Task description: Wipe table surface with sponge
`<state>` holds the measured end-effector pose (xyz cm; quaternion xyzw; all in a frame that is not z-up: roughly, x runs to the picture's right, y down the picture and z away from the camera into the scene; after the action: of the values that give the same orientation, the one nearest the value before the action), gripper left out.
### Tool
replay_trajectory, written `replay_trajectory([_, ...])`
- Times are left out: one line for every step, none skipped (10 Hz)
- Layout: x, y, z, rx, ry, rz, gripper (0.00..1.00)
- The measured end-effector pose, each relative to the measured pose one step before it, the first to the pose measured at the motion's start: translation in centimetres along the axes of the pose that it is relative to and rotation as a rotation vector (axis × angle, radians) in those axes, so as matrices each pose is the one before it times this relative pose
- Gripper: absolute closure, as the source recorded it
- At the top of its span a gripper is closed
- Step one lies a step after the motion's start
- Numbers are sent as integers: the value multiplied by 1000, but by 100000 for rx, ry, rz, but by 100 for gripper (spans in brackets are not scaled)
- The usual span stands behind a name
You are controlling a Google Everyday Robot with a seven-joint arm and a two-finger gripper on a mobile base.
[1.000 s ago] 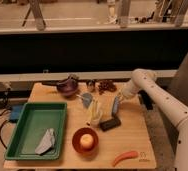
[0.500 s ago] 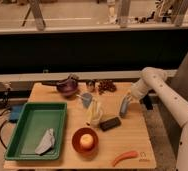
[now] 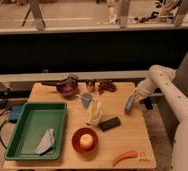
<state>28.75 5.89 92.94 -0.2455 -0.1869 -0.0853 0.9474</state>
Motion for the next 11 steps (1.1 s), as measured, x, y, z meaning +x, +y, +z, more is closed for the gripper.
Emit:
replay_trajectory([-167, -876, 448, 870, -606, 93, 97])
replay_trajectory([-476, -1089, 747, 885, -890, -82, 97])
replay_trajectory([-801, -775, 832, 718, -1275, -540, 97])
replay_trajectory([-524, -352, 476, 705, -1077, -161, 97])
replay_trajectory([-559, -177, 519, 456, -1230, 182, 97])
replay_trajectory([-1015, -269, 656, 24, -1442, -443, 97])
replay_trajectory([-1301, -245, 727, -455, -1232, -661, 97])
replay_trajectory([-1382, -195, 490, -485, -770, -823, 97])
replay_trajectory([-1179, 21, 160, -227, -864, -818, 97])
replay_trajectory([-636, 205, 6, -263, -620, -627, 97])
replay_trajectory([-549, 336, -31, -637, -423, -527, 97])
